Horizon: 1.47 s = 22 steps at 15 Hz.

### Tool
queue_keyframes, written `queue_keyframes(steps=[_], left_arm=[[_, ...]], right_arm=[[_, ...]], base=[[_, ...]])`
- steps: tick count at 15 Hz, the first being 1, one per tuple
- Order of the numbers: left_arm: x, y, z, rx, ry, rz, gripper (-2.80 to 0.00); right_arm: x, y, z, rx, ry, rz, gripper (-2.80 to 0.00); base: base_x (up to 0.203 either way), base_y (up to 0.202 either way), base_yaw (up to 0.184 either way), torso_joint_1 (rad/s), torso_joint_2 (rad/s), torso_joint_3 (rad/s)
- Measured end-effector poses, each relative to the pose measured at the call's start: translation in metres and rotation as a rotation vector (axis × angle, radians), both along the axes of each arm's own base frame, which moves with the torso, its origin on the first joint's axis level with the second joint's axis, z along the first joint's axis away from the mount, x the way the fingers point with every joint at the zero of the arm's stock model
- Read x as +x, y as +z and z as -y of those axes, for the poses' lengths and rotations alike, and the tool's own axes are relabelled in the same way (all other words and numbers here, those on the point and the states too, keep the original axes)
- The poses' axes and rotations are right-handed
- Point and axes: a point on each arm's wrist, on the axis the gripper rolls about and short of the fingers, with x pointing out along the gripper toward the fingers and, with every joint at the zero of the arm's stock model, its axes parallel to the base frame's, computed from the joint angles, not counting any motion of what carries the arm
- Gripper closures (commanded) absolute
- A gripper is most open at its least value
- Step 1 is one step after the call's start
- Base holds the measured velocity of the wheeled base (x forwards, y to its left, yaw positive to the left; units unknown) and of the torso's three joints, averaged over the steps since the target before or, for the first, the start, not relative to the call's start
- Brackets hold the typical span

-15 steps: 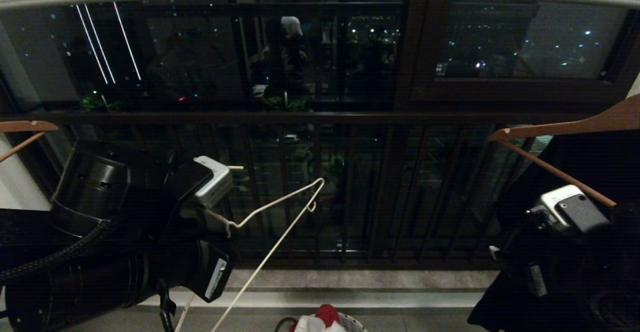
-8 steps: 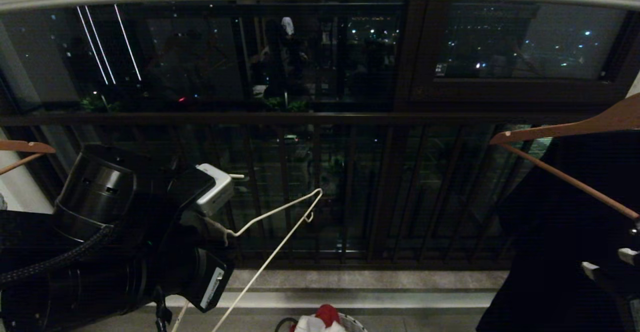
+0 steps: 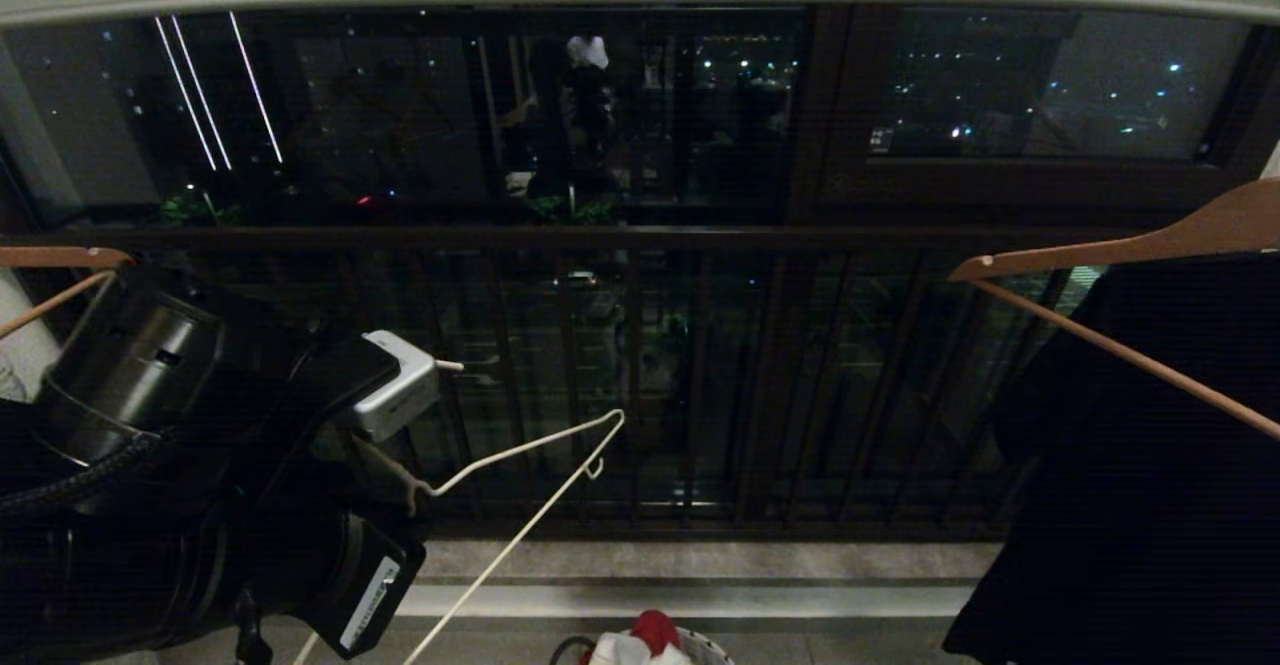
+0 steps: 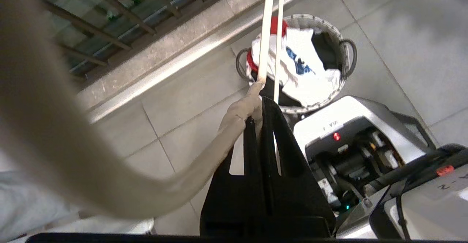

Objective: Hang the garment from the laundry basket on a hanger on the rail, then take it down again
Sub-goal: Hang the clothes rack on the clothesline

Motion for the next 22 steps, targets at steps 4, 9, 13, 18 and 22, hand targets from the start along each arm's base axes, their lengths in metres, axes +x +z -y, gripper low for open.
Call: queue_keyframes(steps=[4, 9, 13, 18, 22], left_arm=[[-0.002, 0.004, -0.002, -0.006, 0.007, 0.018, 0.0], [-0.002, 0.005, -0.002, 0.002, 0.026, 0.033, 0.0], [-0.001, 0.005, -0.002, 0.003, 0.029, 0.035, 0.0], [-0.011, 0.017, -0.01, -0.03, 0.029, 0.083, 0.0], [-0.021, 0.028, -0.019, -0.05, 0.03, 0.107, 0.0]], right_arm=[[-0.035, 0.001, 0.006, 0.024, -0.106, 0.113, 0.0], [-0.063, -0.001, 0.007, 0.083, -0.145, 0.264, 0.0], [-0.072, -0.006, 0.002, 0.093, -0.172, 0.289, 0.0], [-0.076, -0.032, 0.0, 0.156, -0.064, 0.258, 0.0], [-0.076, -0.078, -0.002, 0.205, 0.088, 0.237, 0.0]], base=[[0.0, 0.0, 0.0, 0.0, 0.0, 0.0], [0.0, 0.0, 0.0, 0.0, 0.0, 0.0], [0.0, 0.0, 0.0, 0.0, 0.0, 0.0], [0.0, 0.0, 0.0, 0.0, 0.0, 0.0], [0.0, 0.0, 0.0, 0.0, 0.0, 0.0]])
